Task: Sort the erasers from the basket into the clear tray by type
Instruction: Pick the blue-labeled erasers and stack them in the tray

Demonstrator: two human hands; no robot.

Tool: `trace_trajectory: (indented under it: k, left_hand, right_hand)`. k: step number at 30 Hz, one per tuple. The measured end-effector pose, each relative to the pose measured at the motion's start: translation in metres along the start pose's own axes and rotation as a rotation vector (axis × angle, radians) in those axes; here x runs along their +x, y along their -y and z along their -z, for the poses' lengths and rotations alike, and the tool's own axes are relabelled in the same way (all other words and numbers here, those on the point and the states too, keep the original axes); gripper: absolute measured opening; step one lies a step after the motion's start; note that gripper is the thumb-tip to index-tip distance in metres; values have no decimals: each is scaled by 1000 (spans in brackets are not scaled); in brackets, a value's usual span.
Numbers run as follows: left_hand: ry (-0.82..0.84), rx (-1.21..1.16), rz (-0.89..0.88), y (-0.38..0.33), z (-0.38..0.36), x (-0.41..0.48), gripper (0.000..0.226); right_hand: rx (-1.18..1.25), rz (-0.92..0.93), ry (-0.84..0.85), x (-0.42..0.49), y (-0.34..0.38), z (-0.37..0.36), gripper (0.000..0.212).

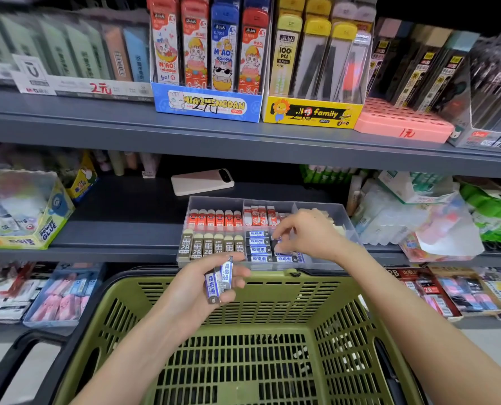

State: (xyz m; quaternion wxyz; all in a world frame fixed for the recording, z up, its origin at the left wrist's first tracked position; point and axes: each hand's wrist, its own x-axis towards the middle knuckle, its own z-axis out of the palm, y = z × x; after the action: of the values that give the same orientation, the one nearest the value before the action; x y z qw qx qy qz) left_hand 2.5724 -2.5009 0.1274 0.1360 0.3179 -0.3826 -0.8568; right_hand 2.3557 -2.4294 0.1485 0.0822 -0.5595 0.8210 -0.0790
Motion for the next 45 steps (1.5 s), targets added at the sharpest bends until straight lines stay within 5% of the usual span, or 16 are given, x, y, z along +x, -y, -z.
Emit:
trace_trajectory:
  k: [3, 6, 16, 21, 24, 29, 35, 39, 45]
  left_hand:
    - [-17, 4, 14, 0, 1, -1, 23]
    - [-22, 29, 17, 0, 3, -1, 13]
    - [-84, 225, -80, -1, -4, -6, 45]
    - [-90, 183, -128, -5, -7, -5, 43]
    - [-68, 171, -148, -6, -8, -5, 37]
    - [-73, 188, -153, -7, -8, -4, 38]
    - [-17, 143, -127, -6, -17, -3, 35]
    - [-7, 51, -83, -6, -14, -4, 35]
    - [-52, -116, 12, -10, -7, -4, 38]
  right_hand:
    - [114, 27, -3, -2, -3, -2, 21]
    - [-59, -7, -130, -5, -11, 0, 24]
    - [1, -35, -99, -17, -11, -13, 19]
    - [-43, -18, -53, -17, -11, -9, 22]
    - [-92, 17, -179, -24, 0, -6, 24]
    - [746, 65, -86, -55, 37, 4, 5]
    - [987, -11, -166, -66, 41, 1, 11]
    - [838, -233, -361, -47, 5, 12, 23]
    - [379, -285, -143, -16, -10, -3, 17]
